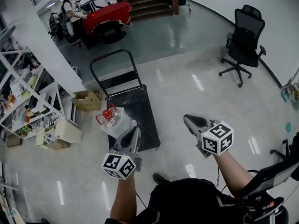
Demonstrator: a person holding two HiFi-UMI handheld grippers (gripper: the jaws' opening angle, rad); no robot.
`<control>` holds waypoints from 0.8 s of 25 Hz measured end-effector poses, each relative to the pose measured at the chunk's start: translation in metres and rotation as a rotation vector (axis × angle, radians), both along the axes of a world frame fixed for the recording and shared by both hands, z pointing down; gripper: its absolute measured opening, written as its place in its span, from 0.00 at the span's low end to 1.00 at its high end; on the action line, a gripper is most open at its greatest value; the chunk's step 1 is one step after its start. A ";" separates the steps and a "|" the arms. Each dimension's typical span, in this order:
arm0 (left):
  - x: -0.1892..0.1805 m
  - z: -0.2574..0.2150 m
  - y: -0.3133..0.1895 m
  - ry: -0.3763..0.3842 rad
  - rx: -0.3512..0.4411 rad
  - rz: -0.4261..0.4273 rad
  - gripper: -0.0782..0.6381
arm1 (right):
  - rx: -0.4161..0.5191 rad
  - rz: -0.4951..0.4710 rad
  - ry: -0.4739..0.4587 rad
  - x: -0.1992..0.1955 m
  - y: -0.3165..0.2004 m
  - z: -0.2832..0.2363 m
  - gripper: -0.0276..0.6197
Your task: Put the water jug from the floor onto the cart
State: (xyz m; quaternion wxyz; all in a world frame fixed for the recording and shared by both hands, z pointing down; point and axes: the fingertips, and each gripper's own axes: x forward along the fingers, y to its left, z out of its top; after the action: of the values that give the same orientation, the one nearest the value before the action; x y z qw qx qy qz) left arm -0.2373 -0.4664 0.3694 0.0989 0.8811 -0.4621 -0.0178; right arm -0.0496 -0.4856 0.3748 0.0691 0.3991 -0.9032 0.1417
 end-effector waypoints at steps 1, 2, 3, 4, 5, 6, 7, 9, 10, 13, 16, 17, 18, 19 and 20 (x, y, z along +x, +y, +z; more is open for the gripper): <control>0.019 -0.006 0.008 0.005 0.004 0.003 0.11 | 0.001 0.006 0.000 0.020 0.011 -0.002 0.05; 0.039 -0.011 0.018 0.011 0.006 0.007 0.11 | 0.001 0.011 0.000 0.040 0.023 -0.004 0.05; 0.058 -0.015 0.029 0.014 0.002 0.011 0.11 | -0.001 0.013 -0.002 0.060 0.035 -0.005 0.05; 0.078 -0.018 0.041 0.013 -0.004 0.012 0.11 | -0.001 0.012 -0.005 0.079 0.047 -0.006 0.05; 0.097 -0.019 0.054 0.007 -0.011 0.011 0.11 | 0.001 0.008 -0.010 0.097 0.060 -0.007 0.05; 0.117 -0.019 0.068 -0.001 -0.018 0.008 0.11 | 0.006 0.002 -0.015 0.116 0.072 -0.006 0.05; 0.137 -0.019 0.081 -0.007 -0.023 0.005 0.11 | 0.010 -0.002 -0.018 0.135 0.083 -0.005 0.05; 0.174 -0.017 0.105 -0.022 -0.027 0.001 0.11 | 0.010 -0.004 -0.026 0.170 0.099 -0.001 0.05; 0.188 -0.019 0.116 -0.032 -0.031 0.000 0.11 | 0.004 -0.003 -0.038 0.183 0.106 0.000 0.05; 0.205 -0.031 0.149 -0.070 -0.032 0.009 0.11 | 0.001 -0.012 -0.067 0.193 0.127 -0.008 0.05; 0.206 -0.037 0.176 -0.089 -0.028 0.010 0.11 | 0.025 -0.011 -0.078 0.195 0.145 -0.019 0.05; 0.207 -0.037 0.183 -0.090 -0.027 0.007 0.11 | 0.028 -0.010 -0.094 0.195 0.152 -0.021 0.05; 0.207 -0.037 0.191 -0.091 -0.025 0.006 0.11 | 0.031 -0.012 -0.110 0.194 0.161 -0.024 0.05; 0.208 -0.037 0.201 -0.088 -0.019 0.007 0.11 | 0.035 -0.014 -0.116 0.192 0.171 -0.025 0.05; 0.209 -0.039 0.211 -0.084 -0.011 0.011 0.11 | 0.043 -0.015 -0.110 0.190 0.181 -0.027 0.05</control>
State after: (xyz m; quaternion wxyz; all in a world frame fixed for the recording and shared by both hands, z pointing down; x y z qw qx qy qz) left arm -0.0285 -0.2555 0.3309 0.0844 0.8832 -0.4608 0.0222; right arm 0.1405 -0.3042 0.3478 0.0117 0.3853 -0.9115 0.1436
